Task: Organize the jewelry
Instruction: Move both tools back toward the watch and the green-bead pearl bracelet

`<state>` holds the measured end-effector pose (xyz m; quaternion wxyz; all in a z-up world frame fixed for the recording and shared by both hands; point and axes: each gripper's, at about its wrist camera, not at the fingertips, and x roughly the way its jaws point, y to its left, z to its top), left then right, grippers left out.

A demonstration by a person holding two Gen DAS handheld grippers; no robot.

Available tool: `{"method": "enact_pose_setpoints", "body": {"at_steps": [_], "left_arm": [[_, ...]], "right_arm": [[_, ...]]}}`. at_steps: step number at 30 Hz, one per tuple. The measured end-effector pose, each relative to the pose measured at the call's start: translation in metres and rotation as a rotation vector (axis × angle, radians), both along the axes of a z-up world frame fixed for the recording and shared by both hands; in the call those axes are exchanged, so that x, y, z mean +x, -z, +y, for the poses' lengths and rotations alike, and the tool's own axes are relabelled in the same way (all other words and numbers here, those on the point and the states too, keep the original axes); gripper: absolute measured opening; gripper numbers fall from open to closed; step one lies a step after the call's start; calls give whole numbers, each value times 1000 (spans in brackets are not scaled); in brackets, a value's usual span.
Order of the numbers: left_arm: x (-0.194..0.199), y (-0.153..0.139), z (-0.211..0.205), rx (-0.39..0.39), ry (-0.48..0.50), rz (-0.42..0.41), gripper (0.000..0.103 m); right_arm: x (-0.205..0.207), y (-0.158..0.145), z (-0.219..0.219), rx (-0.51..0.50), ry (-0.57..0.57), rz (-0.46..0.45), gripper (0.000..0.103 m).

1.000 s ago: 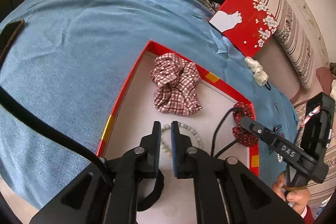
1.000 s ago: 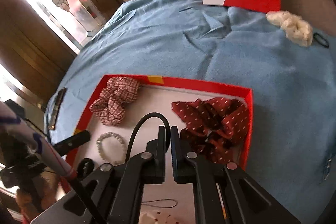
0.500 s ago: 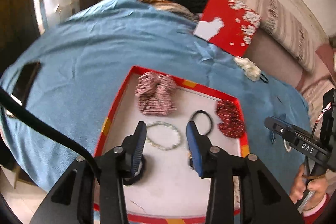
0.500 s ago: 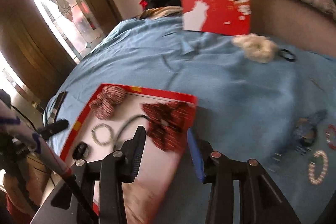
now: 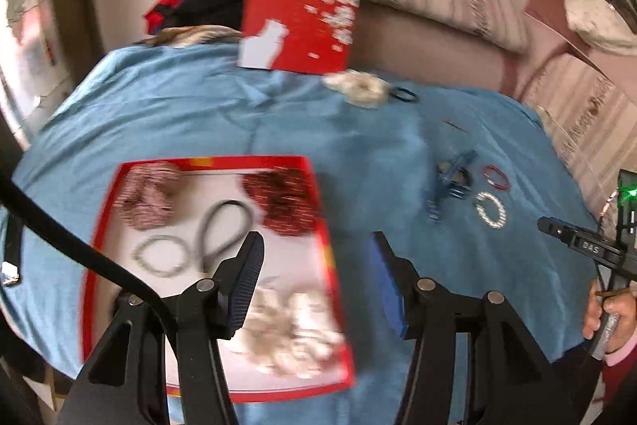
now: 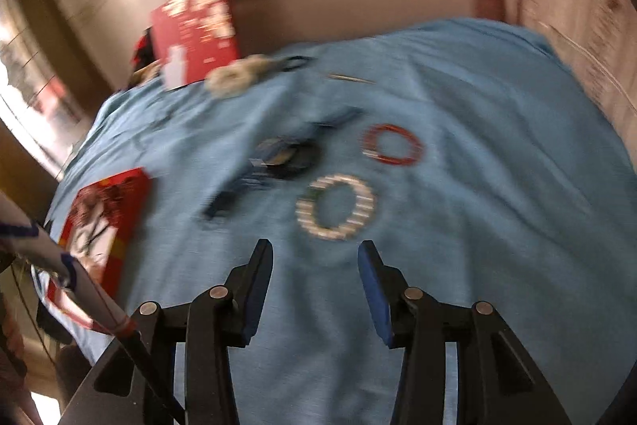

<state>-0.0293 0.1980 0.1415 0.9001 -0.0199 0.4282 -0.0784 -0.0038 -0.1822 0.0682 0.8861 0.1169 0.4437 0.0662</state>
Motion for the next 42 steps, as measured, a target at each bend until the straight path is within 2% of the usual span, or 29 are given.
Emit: {"method": "enact_pose_setpoints", "body": {"at_steps": [5, 14, 19, 22, 27, 29, 30, 31, 32, 33, 38, 42], "left_arm": [[6, 14, -51, 35, 77, 39, 53], [31, 55, -128, 35, 196, 108, 53], [76, 81, -136, -18, 172, 151, 53], [102, 98, -145, 6, 182, 162, 53], [131, 125, -159, -52, 212, 242, 53], [131, 125, -165, -34, 211, 222, 53], [131, 125, -168, -31, 216, 220, 47], [130, 125, -170, -38, 220, 226, 22], [130, 125, -170, -37, 219, 236, 8], [127, 125, -168, -49, 223, 249, 7], [97, 116, -146, -90, 211, 270, 7], [47, 110, -119, -94, 230, 286, 7]], "right_arm": [[-7, 17, -34, 26, 57, 11, 48], [11, 50, -42, 52, 57, 32, 48], [27, 60, -38, 81, 35, 40, 48], [39, 65, -30, 86, 16, 43, 48], [58, 68, -14, 42, 1, 27, 48], [64, 69, -8, 17, 1, 20, 48], [67, 69, -6, 6, 2, 21, 48], [69, 70, -3, -13, 6, 23, 34], [70, 70, -1, -31, 8, 26, 23], [72, 72, 1, -42, 4, 35, 12], [52, 68, 4, -71, -23, 38, 11], [19, 66, -2, -81, -41, 52, 11]]}}
